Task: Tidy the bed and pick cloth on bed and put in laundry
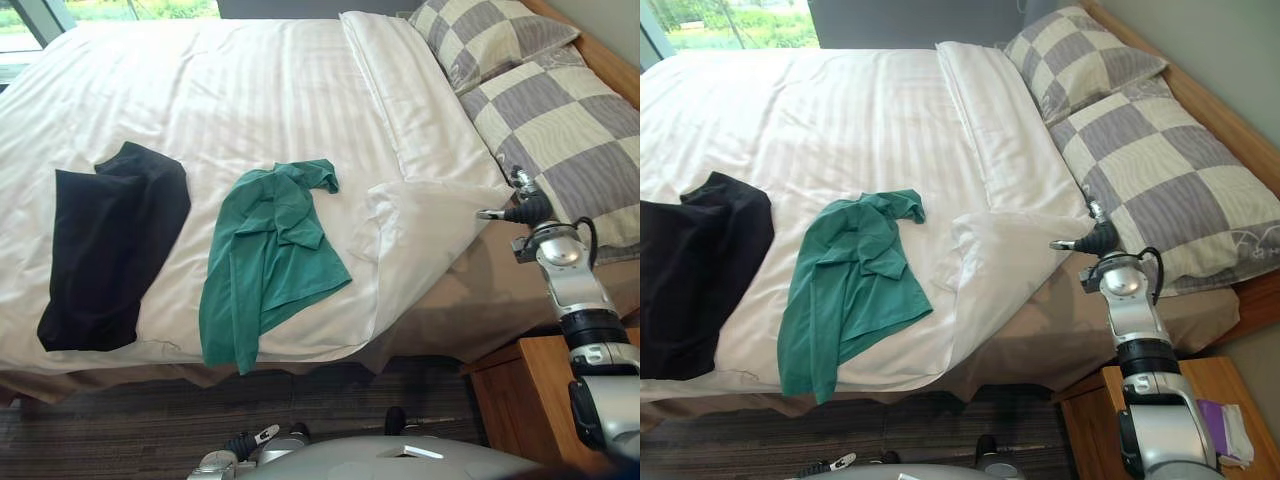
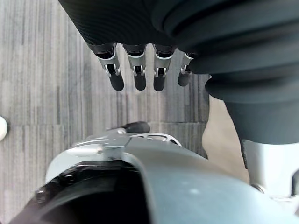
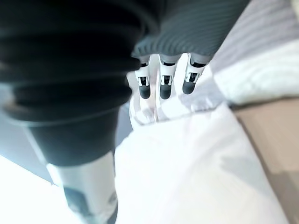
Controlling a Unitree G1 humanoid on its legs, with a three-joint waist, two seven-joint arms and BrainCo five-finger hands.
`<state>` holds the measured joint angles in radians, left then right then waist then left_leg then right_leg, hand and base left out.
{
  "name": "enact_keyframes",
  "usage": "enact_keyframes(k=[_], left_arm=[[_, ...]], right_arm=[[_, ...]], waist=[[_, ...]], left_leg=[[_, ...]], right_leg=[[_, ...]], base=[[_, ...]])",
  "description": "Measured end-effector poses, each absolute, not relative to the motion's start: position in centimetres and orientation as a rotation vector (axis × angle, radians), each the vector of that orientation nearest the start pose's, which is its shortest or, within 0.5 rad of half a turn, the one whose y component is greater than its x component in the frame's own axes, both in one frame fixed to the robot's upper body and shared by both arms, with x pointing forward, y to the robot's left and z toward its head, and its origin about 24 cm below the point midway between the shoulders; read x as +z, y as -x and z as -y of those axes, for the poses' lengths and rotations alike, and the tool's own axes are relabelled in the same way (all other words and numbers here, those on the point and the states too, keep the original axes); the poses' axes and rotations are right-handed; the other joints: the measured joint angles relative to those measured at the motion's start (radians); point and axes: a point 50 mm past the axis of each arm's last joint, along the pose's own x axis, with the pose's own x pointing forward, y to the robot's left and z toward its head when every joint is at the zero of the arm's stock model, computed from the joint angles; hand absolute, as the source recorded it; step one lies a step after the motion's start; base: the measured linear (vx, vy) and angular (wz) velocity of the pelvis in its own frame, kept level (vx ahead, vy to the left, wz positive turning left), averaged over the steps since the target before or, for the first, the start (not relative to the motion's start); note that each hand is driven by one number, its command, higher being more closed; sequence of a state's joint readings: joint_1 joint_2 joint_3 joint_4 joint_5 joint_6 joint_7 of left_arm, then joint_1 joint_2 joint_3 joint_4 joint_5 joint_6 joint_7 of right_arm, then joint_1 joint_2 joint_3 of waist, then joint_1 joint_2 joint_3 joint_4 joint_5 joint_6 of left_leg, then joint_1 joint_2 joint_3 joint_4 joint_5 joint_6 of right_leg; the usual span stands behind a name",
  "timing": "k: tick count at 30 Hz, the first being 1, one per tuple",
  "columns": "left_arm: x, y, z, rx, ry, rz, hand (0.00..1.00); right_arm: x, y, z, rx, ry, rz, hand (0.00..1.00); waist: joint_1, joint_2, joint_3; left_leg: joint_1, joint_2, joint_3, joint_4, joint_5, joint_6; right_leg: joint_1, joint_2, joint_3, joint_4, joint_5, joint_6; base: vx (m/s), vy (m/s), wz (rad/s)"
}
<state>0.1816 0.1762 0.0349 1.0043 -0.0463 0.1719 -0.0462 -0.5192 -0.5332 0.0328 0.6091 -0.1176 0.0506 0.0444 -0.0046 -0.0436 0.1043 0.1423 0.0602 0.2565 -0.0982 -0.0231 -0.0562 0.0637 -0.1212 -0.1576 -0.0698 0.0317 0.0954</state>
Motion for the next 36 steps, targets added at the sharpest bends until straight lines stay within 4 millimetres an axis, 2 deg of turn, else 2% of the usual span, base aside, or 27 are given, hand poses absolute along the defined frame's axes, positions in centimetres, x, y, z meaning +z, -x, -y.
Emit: enact_keyframes(k=[2,5,6,8,11,12,14,15,20,24,25,28,32,36], left_arm=[[-16.5,-4.9,-22.2,0.146,-0.050,-1.335,0.00],[-16.3,-5.7,-22.1,0.132,-0.058,-1.305,0.00],[-16.2,-6.1,-22.1,0.125,-0.064,-1.288,0.00],[-15.8,-8.1,-22.1,0.103,-0.062,-1.238,0.00],[-15.1,-10.8,-22.1,0.086,-0.059,-1.162,0.00],[-14.7,-12.1,-22.0,0.074,-0.053,-1.129,0.00],[-14.4,-13.0,-21.9,0.071,-0.036,-1.094,0.00],[-14.2,-13.7,-21.6,0.056,-0.034,-1.077,0.00],[-13.8,-15.3,-20.7,0.029,-0.030,-1.036,0.00],[-13.4,-16.7,-20.2,0.003,-0.033,-1.009,0.00],[-13.2,-17.2,-20.0,-0.008,-0.032,-0.998,0.00],[-12.9,-17.9,-19.8,-0.028,-0.033,-0.985,0.00],[-12.7,-18.3,-19.5,-0.052,-0.037,-0.974,0.00],[-12.7,-18.3,-19.5,-0.087,-0.074,-0.973,0.00]], right_arm=[[9.1,-35.0,26.6,-0.066,0.652,-0.165,0.00],[10.2,-36.0,26.9,-0.061,0.695,-0.180,0.00],[11.5,-36.9,26.6,-0.061,0.703,-0.152,0.00],[14.8,-38.3,26.5,-0.082,0.737,-0.089,0.00],[18.4,-39.3,26.9,-0.127,0.771,-0.038,0.00],[20.5,-39.7,26.7,-0.142,0.790,0.007,0.00],[22.2,-40.1,26.3,-0.145,0.807,0.046,0.00],[23.1,-40.2,26.3,-0.150,0.830,0.060,0.00],[24.2,-40.2,26.4,-0.152,0.871,0.073,0.00],[24.9,-40.3,26.1,-0.108,0.869,0.039,0.00],[24.8,-40.3,26.3,-0.088,0.875,-0.001,1.00],[24.4,-40.2,26.7,-0.068,0.949,-0.089,1.00],[25.1,-40.2,27.4,-0.087,1.098,-0.154,1.00],[24.9,-40.1,27.0,-0.067,1.055,-0.087,1.00]], waist=[[0.003,0.001,0.003],[0.027,0.004,0.030],[0.039,0.011,0.061],[0.031,0.011,0.118],[0.059,0.013,0.200],[0.070,0.017,0.249],[0.075,0.027,0.288],[0.080,0.040,0.314],[0.103,0.076,0.334],[0.101,0.094,0.345],[0.101,0.097,0.347],[0.101,0.098,0.347],[0.104,0.098,0.347],[0.103,0.097,0.348]], left_leg=[[-0.015,-0.008,-0.017,0.000,0.012,0.002],[-0.022,-0.017,-0.025,-0.004,0.024,0.009],[-0.027,-0.022,-0.032,-0.005,0.032,0.014],[-0.074,-0.028,-0.050,-0.004,0.056,0.027],[-0.130,-0.029,-0.055,-0.004,0.082,0.027],[-0.163,-0.027,-0.061,-0.002,0.098,0.025],[-0.200,-0.026,-0.072,0.000,0.118,0.026],[-0.218,-0.025,-0.077,0.000,0.128,0.028],[-0.310,-0.027,-0.080,0.000,0.156,0.038],[-0.320,-0.027,-0.087,0.000,0.158,0.038],[-0.322,-0.026,-0.090,0.000,0.159,0.038],[-0.324,-0.026,-0.095,0.000,0.159,0.038],[-0.315,-0.026,-0.098,0.000,0.159,0.038],[-0.290,-0.026,-0.093,0.000,0.158,0.037]], right_leg=[[-0.003,-0.006,-0.016,-0.005,0.008,0.006],[-0.002,-0.019,-0.025,-0.010,0.022,0.009],[-0.003,-0.021,-0.032,-0.011,0.028,0.008],[-0.038,-0.028,-0.046,-0.012,0.051,0.006],[-0.092,-0.030,-0.050,-0.011,0.078,-0.005],[-0.122,-0.030,-0.054,-0.011,0.088,-0.010],[-0.155,-0.030,-0.063,-0.007,0.101,-0.018],[-0.172,-0.030,-0.067,0.000,0.103,-0.020],[-0.266,-0.031,-0.067,0.007,0.123,-0.022],[-0.270,-0.027,-0.073,0.002,0.126,-0.024],[-0.272,-0.027,-0.075,0.001,0.126,-0.024],[-0.272,-0.027,-0.078,0.001,0.126,-0.024],[-0.261,-0.026,-0.081,0.001,0.125,-0.025],[-0.239,-0.025,-0.077,0.001,0.124,-0.026]], base=[[-0.07,-0.001,0.26],[-0.10,0.010,0.12],[-0.18,0.014,0.15],[-0.18,0.007,0.26],[-0.19,0.014,0.15],[-0.13,0.005,0.13],[-0.12,0.003,0.19],[-0.08,-0.002,0.18],[-0.01,0.003,0.06],[0.05,-0.007,0.04],[0.05,-0.012,0.06],[0.05,-0.013,0.03],[0.04,-0.010,0.03],[0.03,-0.010,-0.04]])
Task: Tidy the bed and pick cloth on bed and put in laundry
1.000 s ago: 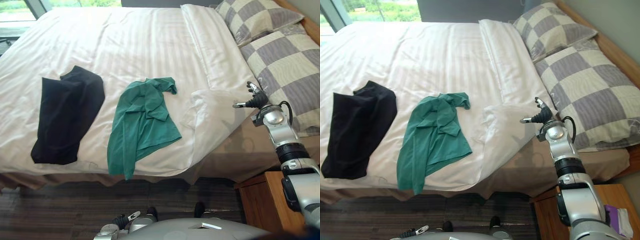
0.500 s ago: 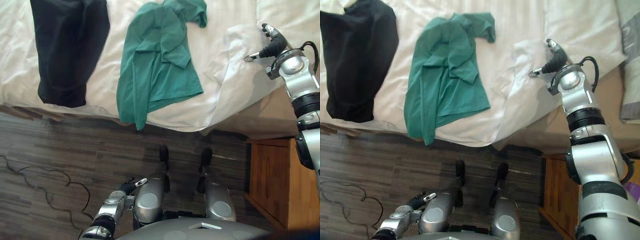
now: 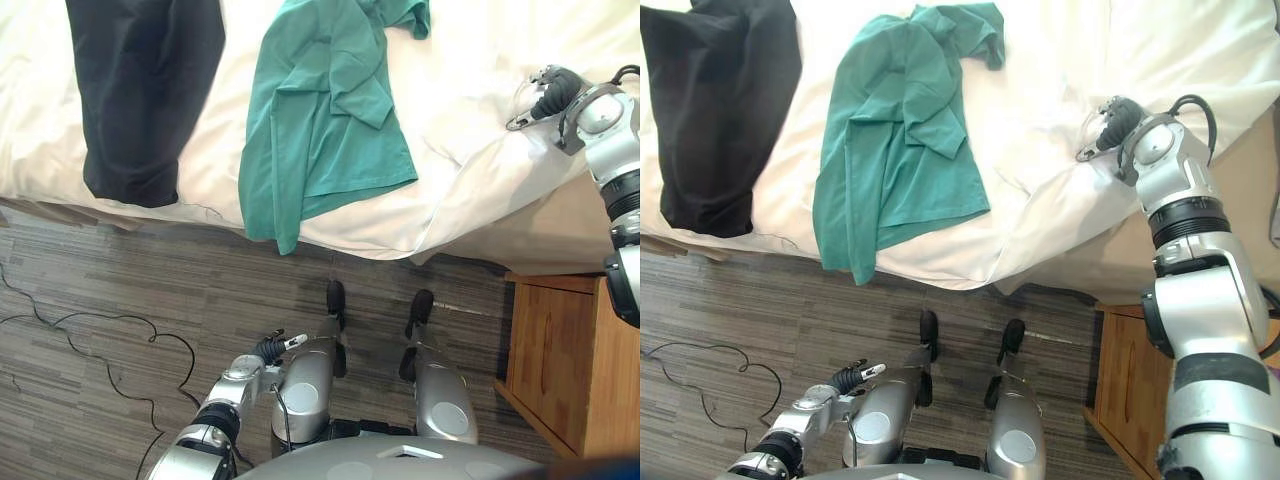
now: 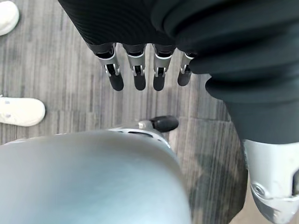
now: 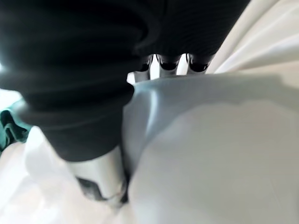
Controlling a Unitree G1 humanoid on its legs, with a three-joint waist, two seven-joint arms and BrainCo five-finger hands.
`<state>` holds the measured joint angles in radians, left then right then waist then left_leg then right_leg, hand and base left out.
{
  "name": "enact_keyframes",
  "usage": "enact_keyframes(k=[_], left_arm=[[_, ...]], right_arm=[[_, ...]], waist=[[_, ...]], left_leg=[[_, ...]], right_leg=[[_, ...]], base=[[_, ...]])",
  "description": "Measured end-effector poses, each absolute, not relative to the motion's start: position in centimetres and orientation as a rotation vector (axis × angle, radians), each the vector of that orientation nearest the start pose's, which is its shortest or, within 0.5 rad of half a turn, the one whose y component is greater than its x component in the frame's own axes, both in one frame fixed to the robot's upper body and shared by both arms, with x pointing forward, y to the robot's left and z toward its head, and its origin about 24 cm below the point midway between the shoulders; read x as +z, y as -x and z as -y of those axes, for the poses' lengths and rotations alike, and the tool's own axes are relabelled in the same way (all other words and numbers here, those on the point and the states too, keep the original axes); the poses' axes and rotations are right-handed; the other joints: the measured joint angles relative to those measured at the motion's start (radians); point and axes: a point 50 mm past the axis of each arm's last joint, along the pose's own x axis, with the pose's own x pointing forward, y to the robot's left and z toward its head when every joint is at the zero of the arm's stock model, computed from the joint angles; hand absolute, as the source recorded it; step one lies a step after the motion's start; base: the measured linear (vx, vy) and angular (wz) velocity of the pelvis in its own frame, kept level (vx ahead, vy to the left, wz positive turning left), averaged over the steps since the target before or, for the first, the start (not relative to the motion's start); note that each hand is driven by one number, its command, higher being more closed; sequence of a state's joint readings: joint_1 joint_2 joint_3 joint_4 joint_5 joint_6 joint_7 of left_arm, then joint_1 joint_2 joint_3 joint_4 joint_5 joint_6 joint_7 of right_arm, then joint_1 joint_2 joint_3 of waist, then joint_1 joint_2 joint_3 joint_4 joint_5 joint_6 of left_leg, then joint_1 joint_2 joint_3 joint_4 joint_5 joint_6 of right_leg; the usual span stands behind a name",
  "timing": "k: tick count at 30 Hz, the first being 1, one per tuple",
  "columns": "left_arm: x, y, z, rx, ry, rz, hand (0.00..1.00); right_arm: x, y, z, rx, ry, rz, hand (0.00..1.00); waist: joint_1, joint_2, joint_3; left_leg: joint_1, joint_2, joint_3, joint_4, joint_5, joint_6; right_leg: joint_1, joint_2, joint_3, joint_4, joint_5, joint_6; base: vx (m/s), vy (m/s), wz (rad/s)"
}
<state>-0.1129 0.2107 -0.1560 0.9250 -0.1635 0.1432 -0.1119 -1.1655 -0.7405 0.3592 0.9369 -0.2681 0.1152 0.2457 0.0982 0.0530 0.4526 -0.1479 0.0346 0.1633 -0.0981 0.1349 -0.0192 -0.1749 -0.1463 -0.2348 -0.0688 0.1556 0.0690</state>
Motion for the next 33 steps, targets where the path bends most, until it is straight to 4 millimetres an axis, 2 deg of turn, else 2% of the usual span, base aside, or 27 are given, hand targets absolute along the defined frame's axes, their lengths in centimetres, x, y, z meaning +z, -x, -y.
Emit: enact_keyframes(k=[2,4,6,7,8,9,11,14,16,18,20,21,24,28,30,33], left_arm=[[-12.7,-18.3,-19.7,-0.088,-0.098,-0.972,0.00],[-12.8,-17.9,-20.0,-0.075,-0.099,-0.977,0.00],[-13.3,-16.4,-20.6,-0.051,-0.110,-1.011,0.00],[-13.4,-16.1,-20.8,-0.044,-0.111,-1.020,0.00],[-13.6,-15.3,-21.4,-0.029,-0.118,-1.044,0.00],[-13.9,-14.3,-21.9,-0.011,-0.129,-1.072,0.00],[-14.4,-12.9,-22.4,0.011,-0.127,-1.113,0.00],[-15.0,-11.1,-22.1,0.016,-0.129,-1.162,0.00],[-15.2,-10.4,-22.0,0.030,-0.130,-1.175,0.00],[-15.3,-9.9,-21.9,0.038,-0.118,-1.178,0.00],[-15.4,-9.7,-21.9,0.053,-0.101,-1.182,0.00],[-15.5,-9.6,-21.9,0.057,-0.095,-1.184,0.00],[-15.8,-8.6,-21.8,0.065,-0.080,-1.215,0.00],[-16.0,-7.2,-22.0,0.101,-0.048,-1.244,0.00],[-16.2,-5.9,-22.1,0.112,-0.042,-1.278,0.00],[-16.5,-4.4,-22.1,0.120,-0.030,-1.330,0.00]], right_arm=[[24.2,-39.6,26.8,-0.068,0.967,-0.017,1.00],[22.6,-38.3,27.0,-0.082,0.811,0.067,1.00],[19.2,-36.4,27.3,-0.120,0.623,0.101,1.00],[18.0,-35.8,27.6,-0.137,0.579,0.089,1.00],[15.1,-34.3,28.4,-0.175,0.489,0.045,1.00],[12.0,-32.6,29.1,-0.224,0.426,-0.018,0.00],[8.3,-30.2,29.5,-0.281,0.337,-0.084,0.00],[4.7,-27.6,28.5,-0.344,0.204,-0.124,0.00],[2.5,-26.5,28.5,-0.409,0.115,-0.188,0.00],[0.1,-25.4,28.9,-0.532,-0.042,-0.264,0.00],[-1.0,-24.6,29.8,-0.636,-0.126,-0.305,0.00],[-1.4,-24.3,30.2,-0.672,-0.149,-0.319,0.00],[-2.3,-22.5,32.6,-0.933,-0.302,-0.367,0.00],[-2.5,-19.3,35.8,-1.234,-0.343,-0.405,0.00],[-1.2,-18.4,37.8,-1.336,-0.328,-0.361,0.00],[1.3,-18.2,39.9,-1.347,-0.282,-0.261,0.00]], waist=[[-0.004,-0.012,0.007],[-0.016,-0.021,0.005],[-0.060,-0.051,-0.018],[-0.070,-0.062,-0.025],[-0.084,-0.085,-0.053],[-0.099,-0.107,-0.088],[-0.112,-0.122,-0.142],[-0.121,-0.117,-0.233],[-0.116,-0.113,-0.270],[-0.115,-0.109,-0.279],[-0.115,-0.106,-0.281],[-0.115,-0.104,-0.282],[-0.114,-0.099,-0.295],[-0.127,-0.105,-0.320],[-0.140,-0.105,-0.329],[-0.142,-0.110,-0.353]], left_leg=[[0.025,0.003,0.017,0.000,-0.004,-0.005],[0.058,0.005,0.036,-0.001,-0.015,-0.007],[0.087,0.004,0.054,-0.005,-0.031,-0.012],[0.095,0.004,0.061,-0.004,-0.039,-0.016],[0.104,0.008,0.074,-0.004,-0.048,-0.017],[0.117,0.012,0.085,-0.003,-0.060,-0.020],[0.149,0.018,0.108,-0.004,-0.075,-0.020],[0.209,0.026,0.132,-0.005,-0.110,-0.030],[0.232,0.029,0.132,-0.005,-0.125,-0.034],[0.251,0.029,0.140,-0.003,-0.136,-0.038],[0.254,0.026,0.161,0.000,-0.137,-0.039],[0.257,0.026,0.165,0.000,-0.138,-0.039],[0.289,0.026,0.211,0.000,-0.141,-0.044],[0.291,0.027,0.221,-0.005,-0.142,-0.046],[0.299,0.026,0.241,-0.006,-0.148,-0.043],[0.304,0.025,0.257,-0.007,-0.159,-0.048]], right_leg=[[0.016,0.003,0.015,-0.001,0.000,0.000],[0.041,0.006,0.031,-0.005,-0.004,0.001],[0.061,0.008,0.053,-0.005,-0.024,0.012],[0.066,0.010,0.058,-0.005,-0.026,0.012],[0.071,0.015,0.069,-0.009,-0.027,0.012],[0.082,0.019,0.079,-0.021,-0.027,0.012],[0.103,0.026,0.099,-0.024,-0.037,0.016],[0.151,0.031,0.118,-0.024,-0.056,0.016],[0.174,0.034,0.116,-0.024,-0.070,0.020],[0.193,0.034,0.117,-0.024,-0.077,0.025],[0.195,0.031,0.119,-0.024,-0.078,0.026],[0.198,0.030,0.119,-0.024,-0.078,0.027],[0.228,0.026,0.118,-0.022,-0.086,0.038],[0.227,0.025,0.119,-0.020,-0.086,0.038],[0.224,0.025,0.127,-0.017,-0.089,0.036],[0.218,0.024,0.135,0.003,-0.114,0.028]], base=[[0.03,-0.020,-0.24],[0.03,-0.023,-0.31],[0.05,-0.016,-0.27],[0.07,-0.007,-0.26],[0.09,-0.021,-0.31],[0.11,-0.026,-0.33],[0.14,-0.030,-0.34],[0.16,-0.019,-0.27],[0.14,-0.012,-0.03],[0.11,-0.011,-0.03],[0.05,0.002,-0.05],[0.04,0.002,-0.04],[0.02,0.001,-0.01],[-0.02,-0.015,-0.04],[-0.09,-0.018,-0.22],[-0.11,-0.017,-0.17]])
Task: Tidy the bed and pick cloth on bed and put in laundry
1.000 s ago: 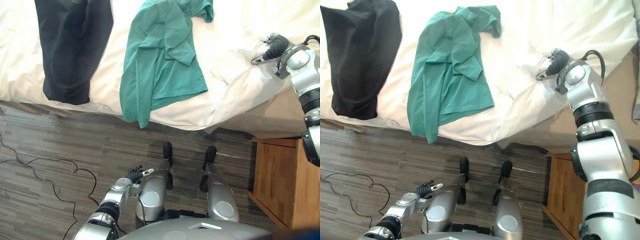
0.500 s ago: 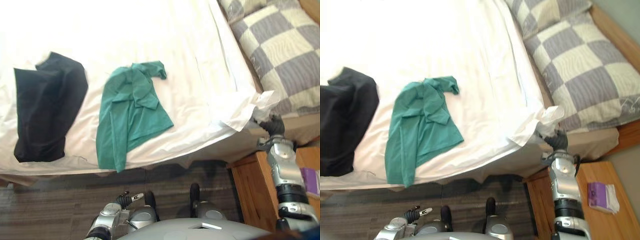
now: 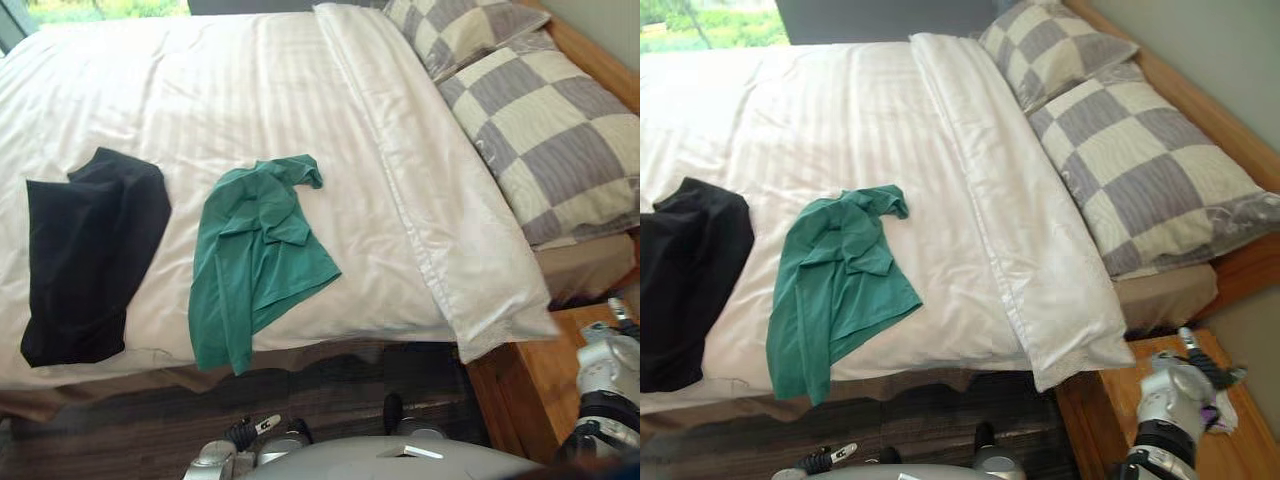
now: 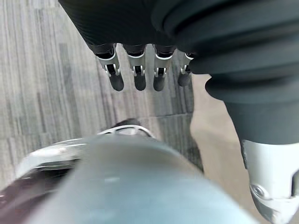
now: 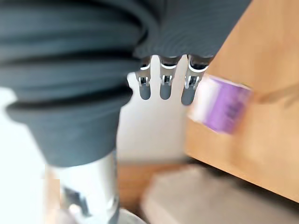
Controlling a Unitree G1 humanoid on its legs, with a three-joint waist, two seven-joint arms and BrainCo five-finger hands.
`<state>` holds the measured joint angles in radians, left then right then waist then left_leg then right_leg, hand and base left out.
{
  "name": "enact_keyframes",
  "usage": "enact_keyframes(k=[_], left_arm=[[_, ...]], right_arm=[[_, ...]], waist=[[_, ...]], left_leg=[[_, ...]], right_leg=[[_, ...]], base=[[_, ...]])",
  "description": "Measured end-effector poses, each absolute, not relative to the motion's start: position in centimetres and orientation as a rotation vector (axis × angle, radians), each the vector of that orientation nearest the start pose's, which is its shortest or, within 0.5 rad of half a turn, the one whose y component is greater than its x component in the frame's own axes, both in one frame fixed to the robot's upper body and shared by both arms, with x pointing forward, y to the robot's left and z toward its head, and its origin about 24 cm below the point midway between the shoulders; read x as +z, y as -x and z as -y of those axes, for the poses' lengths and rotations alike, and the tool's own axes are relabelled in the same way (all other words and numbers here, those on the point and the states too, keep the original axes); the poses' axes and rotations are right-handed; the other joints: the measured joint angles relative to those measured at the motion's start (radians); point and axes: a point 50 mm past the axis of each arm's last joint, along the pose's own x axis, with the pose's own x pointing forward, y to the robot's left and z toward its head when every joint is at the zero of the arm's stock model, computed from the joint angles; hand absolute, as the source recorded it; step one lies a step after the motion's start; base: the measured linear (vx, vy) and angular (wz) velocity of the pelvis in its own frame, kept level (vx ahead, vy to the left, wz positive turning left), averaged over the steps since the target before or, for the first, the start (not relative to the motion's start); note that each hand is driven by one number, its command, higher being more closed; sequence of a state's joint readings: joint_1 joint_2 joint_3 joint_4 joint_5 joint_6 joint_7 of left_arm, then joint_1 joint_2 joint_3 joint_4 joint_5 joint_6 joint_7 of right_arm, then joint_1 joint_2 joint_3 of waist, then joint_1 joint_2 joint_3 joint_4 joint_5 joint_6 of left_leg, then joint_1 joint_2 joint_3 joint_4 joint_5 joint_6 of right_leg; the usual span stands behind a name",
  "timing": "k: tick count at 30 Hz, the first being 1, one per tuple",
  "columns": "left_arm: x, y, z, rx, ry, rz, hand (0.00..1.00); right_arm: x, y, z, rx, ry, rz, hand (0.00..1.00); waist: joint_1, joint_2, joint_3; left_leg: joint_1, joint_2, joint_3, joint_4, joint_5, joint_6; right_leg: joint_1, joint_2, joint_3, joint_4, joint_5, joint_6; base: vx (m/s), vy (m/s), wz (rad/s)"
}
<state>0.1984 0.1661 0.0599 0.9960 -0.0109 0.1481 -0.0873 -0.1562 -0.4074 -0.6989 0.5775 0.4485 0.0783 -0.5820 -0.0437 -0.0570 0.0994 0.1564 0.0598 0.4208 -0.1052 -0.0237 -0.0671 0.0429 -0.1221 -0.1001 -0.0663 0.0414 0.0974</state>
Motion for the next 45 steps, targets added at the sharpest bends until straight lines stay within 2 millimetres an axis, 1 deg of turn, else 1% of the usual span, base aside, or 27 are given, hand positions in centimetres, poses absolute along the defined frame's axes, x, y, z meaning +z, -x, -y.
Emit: enact_keyframes(k=[1,3,6,8,9,11,13,14,15,17,19,21,23,25,27,28,29,30,31,32,33,34,37,39,41,43,45], left_arm=[[-16.6,-4.0,-22.0,0.122,-0.027,-1.343,0.00],[-16.7,-3.0,-21.9,0.124,-0.020,-1.371,0.00],[-16.7,-2.8,-22.0,0.124,-0.020,-1.374,0.00],[-16.8,-2.7,-22.0,0.116,-0.016,-1.377,0.00],[-16.8,-2.7,-22.1,0.115,-0.015,-1.379,0.00],[-16.7,-2.8,-22.3,0.114,-0.019,-1.378,0.00],[-16.7,-2.9,-22.3,0.111,-0.019,-1.377,0.00],[-16.7,-3.1,-22.3,0.109,-0.019,-1.374,0.00],[-16.7,-3.2,-22.3,0.107,-0.019,-1.369,0.00],[-16.7,-3.3,-22.4,0.106,-0.017,-1.363,0.00],[-16.6,-3.6,-22.3,0.099,-0.012,-1.353,0.00],[-16.6,-3.7,-22.3,0.095,-0.013,-1.350,0.00],[-16.6,-4.0,-22.1,0.086,-0.008,-1.345,0.00],[-16.4,-5.8,-21.8,0.056,-0.008,-1.304,0.00],[-16.0,-8.5,-21.5,0.030,-0.005,-1.237,0.00],[-15.7,-9.7,-21.4,0.025,-0.002,-1.207,0.00],[-15.4,-10.9,-21.2,0.020,0.006,-1.172,0.00],[-15.3,-11.3,-21.1,0.018,0.014,-1.156,0.00],[-15.1,-11.9,-20.7,0.012,0.029,-1.134,0.00],[-15.0,-12.3,-20.3,0.009,0.046,-1.122,0.00],[-15.0,-12.6,-20.1,0.003,0.054,-1.117,0.00],[-14.9,-13.1,-19.7,-0.015,0.056,-1.113,0.00],[-14.7,-14.3,-18.8,-0.052,0.059,-1.108,0.00],[-14.5,-14.8,-18.4,-0.078,0.047,-1.102,0.00],[-14.4,-15.4,-17.9,-0.096,0.053,-1.087,0.00],[-14.3,-15.5,-17.6,-0.103,0.063,-1.071,0.00],[-14.2,-15.6,-17.6,-0.092,0.075,-1.038,0.00]], right_arm=[[1.8,-18.4,40.1,-1.337,-0.275,-0.237,1.00],[3.2,-19.0,40.5,-1.260,-0.248,-0.158,1.00],[4.6,-20.9,40.0,-1.036,-0.232,-0.088,1.00],[5.6,-23.5,38.2,-0.775,-0.254,-0.041,1.00],[5.9,-24.3,37.5,-0.702,-0.268,-0.026,1.00],[7.1,-27.2,34.9,-0.444,-0.333,0.023,1.00],[8.2,-28.9,33.1,-0.279,-0.400,0.068,1.00],[8.8,-29.7,32.3,-0.207,-0.430,0.094,1.00],[9.6,-30.7,31.2,-0.126,-0.466,0.123,1.00],[10.9,-31.9,29.7,-0.027,-0.502,0.161,1.00],[12.1,-33.1,28.1,0.045,-0.536,0.197,1.00],[13.2,-34.0,26.4,0.120,-0.574,0.248,1.00],[14.3,-34.6,25.5,0.177,-0.604,0.305,1.00],[17.1,-35.1,25.1,0.240,-0.649,0.438,1.00],[22.1,-35.3,24.6,0.358,-0.705,0.679,1.00],[23.9,-34.9,24.8,0.394,-0.710,0.768,1.00],[25.5,-34.4,25.1,0.429,-0.714,0.853,1.00],[26.4,-34.0,25.3,0.451,-0.715,0.900,1.00],[27.9,-33.3,25.7,0.484,-0.709,0.979,1.00],[28.8,-32.7,26.1,0.503,-0.708,1.043,1.00],[29.2,-32.5,26.3,0.511,-0.702,1.062,1.00],[29.8,-32.0,26.7,0.528,-0.675,1.093,1.00],[31.5,-30.5,27.4,0.558,-0.576,1.163,1.00],[31.6,-30.2,28.2,0.533,-0.567,1.178,1.00],[30.1,-30.5,30.0,0.437,-0.621,1.151,1.00],[26.7,-30.8,32.4,0.287,-0.725,1.078,1.00],[21.6,-30.3,34.5,0.130,-0.870,0.978,1.00]], waist=[[-0.001,0.002,-0.009],[-0.001,0.003,-0.032],[0.002,-0.001,-0.040],[0.001,0.000,-0.040],[0.000,0.000,-0.040],[0.002,0.000,-0.040],[0.003,0.002,-0.042],[0.004,0.009,-0.046],[0.007,0.007,-0.045],[0.013,0.007,-0.045],[0.037,0.007,-0.045],[0.041,0.012,-0.042],[0.041,0.027,-0.017],[0.040,0.041,0.051],[0.038,0.064,0.151],[0.038,0.074,0.197],[0.038,0.087,0.244],[0.038,0.095,0.269],[0.040,0.116,0.306],[0.043,0.137,0.325],[0.045,0.147,0.329],[0.047,0.170,0.340],[0.036,0.223,0.364],[0.038,0.243,0.373],[0.041,0.267,0.382],[0.051,0.275,0.384],[0.049,0.276,0.384]], left_leg=[[0.000,0.000,0.002,0.000,-0.002,-0.001],[0.002,-0.001,0.007,0.000,-0.005,0.003],[-0.001,-0.005,0.005,0.000,-0.006,0.004],[-0.002,-0.011,0.003,0.000,-0.008,0.008],[-0.002,-0.012,0.002,0.000,-0.008,0.008],[-0.005,-0.020,-0.005,0.000,-0.013,0.014],[-0.011,-0.026,-0.021,0.001,-0.016,0.020],[-0.016,-0.029,-0.026,0.001,-0.015,0.022],[-0.017,-0.032,-0.036,0.002,-0.006,0.034],[-0.024,-0.033,-0.049,0.007,-0.003,0.037],[-0.020,-0.039,-0.052,0.007,-0.002,0.038],[-0.021,-0.041,-0.066,0.007,0.000,0.040],[-0.028,-0.043,-0.081,0.008,0.001,0.042],[-0.039,-0.045,-0.090,0.008,0.006,0.050],[-0.114,-0.058,-0.092,0.020,0.019,0.067],[-0.144,-0.060,-0.090,0.037,0.022,0.071],[-0.170,-0.061,-0.088,0.051,0.024,0.074],[-0.187,-0.063,-0.088,0.058,0.026,0.077],[-0.218,-0.064,-0.084,0.066,0.029,0.081],[-0.252,-0.066,-0.074,0.074,0.033,0.085],[-0.266,-0.068,-0.073,0.074,0.036,0.086],[-0.290,-0.071,-0.071,0.073,0.038,0.087],[-0.355,-0.078,-0.067,0.071,0.049,0.095],[-0.390,-0.078,-0.052,0.070,0.053,0.098],[-0.414,-0.079,-0.044,0.070,0.055,0.099],[-0.419,-0.079,-0.041,0.062,0.060,0.094],[-0.417,-0.076,-0.038,0.043,0.070,0.090]], right_leg=[[-0.001,0.000,-0.001,0.000,-0.002,-0.003],[-0.001,-0.003,-0.014,-0.002,-0.003,-0.004],[-0.001,-0.007,-0.023,-0.006,-0.003,-0.004],[-0.002,-0.013,-0.023,-0.007,-0.003,-0.004],[-0.002,-0.014,-0.023,-0.006,-0.003,-0.004],[-0.003,-0.021,-0.025,-0.006,0.000,0.000],[-0.004,-0.028,-0.039,-0.006,0.002,0.003],[-0.005,-0.032,-0.050,-0.006,0.014,0.006],[-0.006,-0.035,-0.058,-0.006,0.018,0.007],[-0.004,-0.036,-0.077,-0.007,0.020,0.007],[0.001,-0.036,-0.083,-0.008,0.021,0.006],[0.005,-0.039,-0.100,-0.008,0.021,0.005],[0.005,-0.042,-0.115,-0.003,0.024,0.001],[-0.007,-0.053,-0.116,0.008,0.026,0.003],[-0.091,-0.070,-0.106,0.036,0.033,0.005],[-0.115,-0.076,-0.105,0.042,0.039,0.003],[-0.137,-0.081,-0.101,0.048,0.045,0.001],[-0.151,-0.084,-0.098,0.050,0.049,0.002],[-0.183,-0.086,-0.090,0.051,0.059,0.005],[-0.219,-0.087,-0.075,0.052,0.070,0.003],[-0.237,-0.087,-0.068,0.052,0.075,0.004],[-0.267,-0.088,-0.056,0.052,0.082,0.006],[-0.338,-0.092,-0.045,0.052,0.094,0.008],[-0.382,-0.091,-0.027,0.051,0.102,0.008],[-0.410,-0.090,-0.018,0.046,0.107,0.008],[-0.422,-0.088,-0.010,0.042,0.107,0.008],[-0.427,-0.082,-0.009,0.038,0.107,0.008]], base=[[-0.09,-0.010,-0.12],[-0.06,-0.005,-0.09],[-0.05,-0.002,0.03],[0.00,0.000,0.00],[0.00,0.000,0.00],[0.02,0.010,0.03],[0.07,0.025,0.19],[0.11,0.021,0.28],[0.08,0.006,0.23],[0.12,-0.009,0.24],[0.09,-0.011,0.11],[0.04,-0.020,0.09],[-0.01,-0.014,0.21],[-0.10,0.018,0.17],[-0.21,0.050,0.09],[-0.18,0.044,0.11],[-0.13,0.029,0.10],[-0.13,0.027,0.03],[-0.14,0.030,-0.08],[-0.10,0.022,-0.15],[-0.04,0.012,-0.21],[0.01,0.002,-0.15],[0.01,-0.003,-0.04],[0.04,-0.020,-0.13],[0.06,-0.028,-0.11],[0.08,-0.034,-0.08],[0.09,-0.039,-0.08]])
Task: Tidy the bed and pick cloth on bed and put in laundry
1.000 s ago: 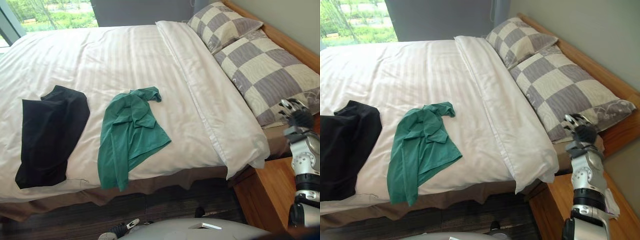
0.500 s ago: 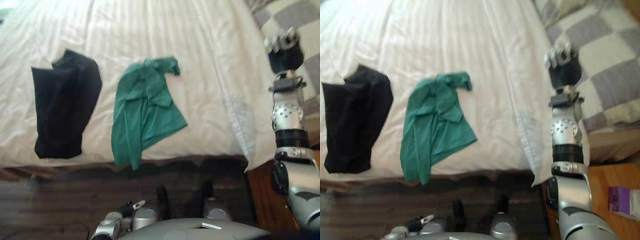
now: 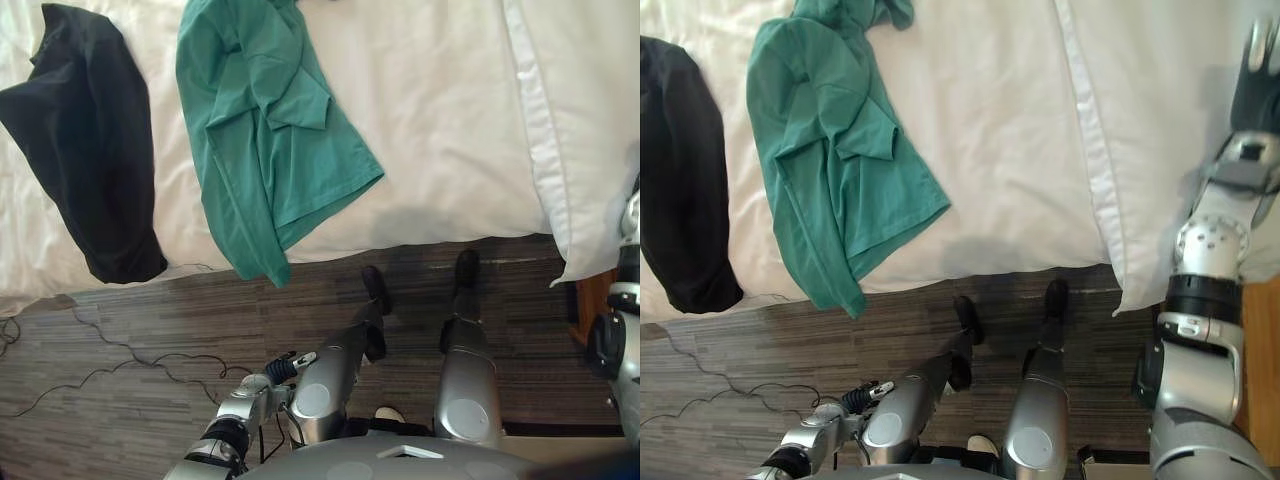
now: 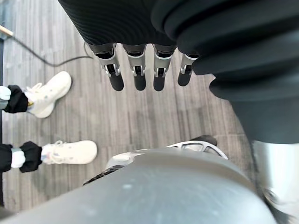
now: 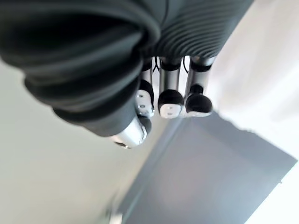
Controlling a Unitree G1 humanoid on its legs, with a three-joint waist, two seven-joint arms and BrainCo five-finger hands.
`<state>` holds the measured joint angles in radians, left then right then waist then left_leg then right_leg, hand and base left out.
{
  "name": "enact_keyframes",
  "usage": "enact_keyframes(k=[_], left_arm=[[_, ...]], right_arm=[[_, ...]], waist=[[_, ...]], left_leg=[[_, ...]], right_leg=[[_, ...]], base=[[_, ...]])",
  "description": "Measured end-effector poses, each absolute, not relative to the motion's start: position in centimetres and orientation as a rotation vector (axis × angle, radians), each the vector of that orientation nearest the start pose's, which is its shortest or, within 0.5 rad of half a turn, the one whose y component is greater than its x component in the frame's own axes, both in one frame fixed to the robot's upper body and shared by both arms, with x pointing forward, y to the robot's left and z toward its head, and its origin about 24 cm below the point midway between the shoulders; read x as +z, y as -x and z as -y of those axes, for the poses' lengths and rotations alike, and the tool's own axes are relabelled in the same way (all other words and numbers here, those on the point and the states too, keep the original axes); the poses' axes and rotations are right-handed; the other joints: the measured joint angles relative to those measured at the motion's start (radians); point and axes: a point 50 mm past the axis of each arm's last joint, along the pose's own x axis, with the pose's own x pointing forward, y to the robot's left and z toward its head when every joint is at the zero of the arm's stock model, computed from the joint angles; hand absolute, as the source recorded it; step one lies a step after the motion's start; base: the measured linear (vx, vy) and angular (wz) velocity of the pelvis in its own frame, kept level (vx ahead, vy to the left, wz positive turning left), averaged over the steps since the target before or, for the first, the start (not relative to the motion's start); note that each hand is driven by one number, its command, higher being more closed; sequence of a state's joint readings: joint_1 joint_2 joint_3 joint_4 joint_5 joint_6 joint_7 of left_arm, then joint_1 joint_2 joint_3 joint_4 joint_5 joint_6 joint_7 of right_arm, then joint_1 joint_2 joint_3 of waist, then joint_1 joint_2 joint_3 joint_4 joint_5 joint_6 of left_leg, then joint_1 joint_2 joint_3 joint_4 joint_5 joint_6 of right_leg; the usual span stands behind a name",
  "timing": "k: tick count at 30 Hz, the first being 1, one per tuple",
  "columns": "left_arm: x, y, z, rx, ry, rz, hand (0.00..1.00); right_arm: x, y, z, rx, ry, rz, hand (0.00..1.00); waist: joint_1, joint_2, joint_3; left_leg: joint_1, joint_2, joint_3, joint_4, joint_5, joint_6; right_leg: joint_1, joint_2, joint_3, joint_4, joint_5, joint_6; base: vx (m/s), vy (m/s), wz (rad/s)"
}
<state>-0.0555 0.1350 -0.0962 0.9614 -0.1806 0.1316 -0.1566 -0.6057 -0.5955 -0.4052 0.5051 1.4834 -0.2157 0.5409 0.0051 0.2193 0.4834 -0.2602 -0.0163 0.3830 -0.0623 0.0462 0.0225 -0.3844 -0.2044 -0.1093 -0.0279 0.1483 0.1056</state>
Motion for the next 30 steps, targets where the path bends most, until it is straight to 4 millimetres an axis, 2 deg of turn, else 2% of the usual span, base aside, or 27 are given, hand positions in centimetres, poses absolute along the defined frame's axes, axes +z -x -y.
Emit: enact_keyframes(k=[4,6,7,8,9,11,12,13,14,15,17,20,21,22,23,24,26,28,29,30], left_arm=[[-14.0,-16.0,-17.8,-0.058,0.114,-0.974,0.00],[-13.8,-16.3,-17.9,-0.034,0.137,-0.943,0.00],[-13.8,-16.4,-17.9,-0.027,0.143,-0.938,0.00],[-13.7,-16.7,-17.8,-0.019,0.145,-0.930,0.00],[-13.6,-16.8,-17.8,-0.016,0.143,-0.929,0.00],[-13.6,-17.2,-16.8,-0.026,0.165,-0.925,0.00],[-13.5,-17.3,-16.7,-0.017,0.159,-0.925,0.00],[-13.6,-17.2,-16.8,0.002,0.168,-0.938,0.00],[-13.7,-17.1,-16.8,0.018,0.184,-0.943,0.00],[-13.7,-17.1,-16.9,0.027,0.191,-0.946,0.00],[-14.2,-16.1,-17.3,0.077,0.217,-0.974,0.00],[-14.9,-14.4,-17.8,0.116,0.217,-1.044,0.00],[-15.1,-14.0,-17.7,0.126,0.225,-1.061,0.00],[-15.2,-13.8,-17.7,0.131,0.223,-1.069,0.00],[-15.3,-13.3,-17.8,0.136,0.204,-1.093,0.00],[-15.5,-12.9,-18.0,0.137,0.182,-1.116,0.00],[-15.6,-12.5,-18.5,0.144,0.153,-1.148,0.00],[-15.7,-11.9,-19.1,0.142,0.113,-1.176,0.00],[-15.8,-11.4,-19.3,0.159,0.106,-1.193,0.00],[-15.9,-10.9,-19.6,0.175,0.099,-1.206,0.00]], right_arm=[[18.1,-30.2,34.0,0.120,-0.989,0.896,1.00],[13.5,-30.0,32.9,0.039,-1.090,0.794,1.00],[12.4,-29.7,32.8,0.009,-1.104,0.772,1.00],[9.8,-29.0,32.4,-0.069,-1.144,0.718,1.00],[8.4,-28.6,32.2,-0.118,-1.164,0.680,1.00],[2.3,-26.5,31.1,-0.329,-1.178,0.430,1.00],[0.6,-25.6,30.7,-0.380,-1.172,0.355,1.00],[-2.3,-23.9,29.5,-0.454,-1.171,0.223,0.00],[-4.7,-21.9,28.2,-0.509,-1.166,0.108,0.00],[-5.8,-20.9,27.6,-0.534,-1.154,0.056,0.00],[-9.2,-17.0,25.8,-0.617,-1.084,-0.153,0.00],[-12.4,-11.7,23.9,-0.644,-0.841,-0.465,0.00],[-12.8,-10.7,23.6,-0.632,-0.782,-0.524,0.00],[-13.0,-10.2,23.4,-0.625,-0.747,-0.557,0.00],[-13.4,-9.3,22.8,-0.609,-0.691,-0.623,0.00],[-13.8,-9.1,22.1,-0.593,-0.680,-0.660,0.00],[-14.1,-9.5,21.3,-0.544,-0.656,-0.704,0.00],[-14.0,-11.0,20.9,-0.473,-0.632,-0.713,0.00],[-14.0,-11.8,20.8,-0.429,-0.602,-0.727,0.00],[-14.1,-11.9,20.8,-0.369,-0.548,-0.762,0.00]], waist=[[-0.013,-0.020,0.007],[-0.015,-0.059,-0.001],[-0.018,-0.070,-0.006],[-0.018,-0.085,-0.013],[-0.019,-0.095,-0.018],[-0.018,-0.116,-0.027],[-0.017,-0.117,-0.027],[-0.016,-0.118,-0.028],[-0.016,-0.118,-0.029],[-0.016,-0.120,-0.030],[-0.014,-0.140,-0.086],[-0.013,-0.194,-0.199],[-0.012,-0.207,-0.224],[-0.013,-0.217,-0.239],[-0.012,-0.237,-0.272],[-0.013,-0.248,-0.293],[-0.013,-0.269,-0.316],[-0.012,-0.264,-0.329],[-0.013,-0.251,-0.329],[-0.011,-0.247,-0.325]], left_leg=[[0.043,0.007,0.026,-0.006,-0.002,-0.004],[0.085,0.019,0.047,-0.002,-0.016,-0.024],[0.091,0.021,0.047,0.001,-0.020,-0.030],[0.104,0.028,0.046,0.006,-0.027,-0.039],[0.109,0.031,0.046,0.010,-0.030,-0.042],[0.142,0.040,0.049,0.012,-0.037,-0.049],[0.152,0.043,0.049,0.012,-0.039,-0.051],[0.171,0.048,0.054,0.013,-0.042,-0.052],[0.194,0.054,0.059,0.013,-0.046,-0.055],[0.209,0.057,0.063,0.012,-0.048,-0.057],[0.238,0.070,0.075,0.010,-0.060,-0.065],[0.319,0.088,0.071,-0.015,-0.065,-0.072],[0.339,0.089,0.064,-0.027,-0.066,-0.073],[0.353,0.089,0.055,-0.033,-0.067,-0.074],[0.374,0.089,0.035,-0.034,-0.074,-0.077],[0.394,0.087,0.016,-0.033,-0.080,-0.079],[0.422,0.083,0.004,-0.034,-0.086,-0.083],[0.432,0.082,0.004,-0.034,-0.090,-0.084],[0.435,0.085,0.006,-0.024,-0.103,-0.085],[0.410,0.100,0.001,0.075,-0.156,-0.091]], right_leg=[[0.029,0.008,0.014,0.004,-0.001,0.000],[0.064,0.016,0.013,0.009,-0.014,-0.007],[0.071,0.020,0.012,0.010,-0.020,-0.006],[0.087,0.025,0.009,0.013,-0.026,-0.010],[0.093,0.026,0.009,0.015,-0.030,-0.012],[0.124,0.029,0.008,0.022,-0.044,-0.017],[0.134,0.030,0.007,0.022,-0.047,-0.017],[0.151,0.035,0.005,0.024,-0.052,-0.017],[0.171,0.041,0.006,0.024,-0.057,-0.017],[0.185,0.044,0.006,0.023,-0.059,-0.017],[0.210,0.056,0.006,0.021,-0.068,-0.018],[0.296,0.069,-0.032,0.022,-0.102,-0.020],[0.318,0.069,-0.048,0.036,-0.123,-0.020],[0.330,0.067,-0.059,0.050,-0.138,-0.022],[0.344,0.060,-0.079,0.093,-0.175,-0.020],[0.348,0.051,-0.093,0.148,-0.213,-0.020],[0.360,0.043,-0.104,0.194,-0.249,-0.023],[0.369,0.047,-0.105,0.181,-0.252,-0.022],[0.382,0.052,-0.105,0.166,-0.251,-0.022],[0.402,0.046,-0.104,0.163,-0.274,-0.033]], base=[[0.07,-0.024,-0.21],[0.04,-0.036,-0.17],[0.02,-0.050,-0.04],[0.01,-0.046,0.02],[0.00,-0.051,-0.02],[0.00,-0.039,-0.05],[0.01,-0.044,-0.09],[0.02,-0.042,-0.14],[0.03,-0.051,-0.17],[0.04,-0.045,-0.20],[0.07,-0.051,-0.16],[0.12,-0.058,0.17],[0.10,-0.026,0.37],[0.09,0.007,0.46],[0.11,0.010,0.49],[0.13,-0.007,0.49],[0.10,-0.030,0.20],[0.07,-0.022,0.01],[0.09,-0.018,-0.02],[0.09,-0.009,0.05]])
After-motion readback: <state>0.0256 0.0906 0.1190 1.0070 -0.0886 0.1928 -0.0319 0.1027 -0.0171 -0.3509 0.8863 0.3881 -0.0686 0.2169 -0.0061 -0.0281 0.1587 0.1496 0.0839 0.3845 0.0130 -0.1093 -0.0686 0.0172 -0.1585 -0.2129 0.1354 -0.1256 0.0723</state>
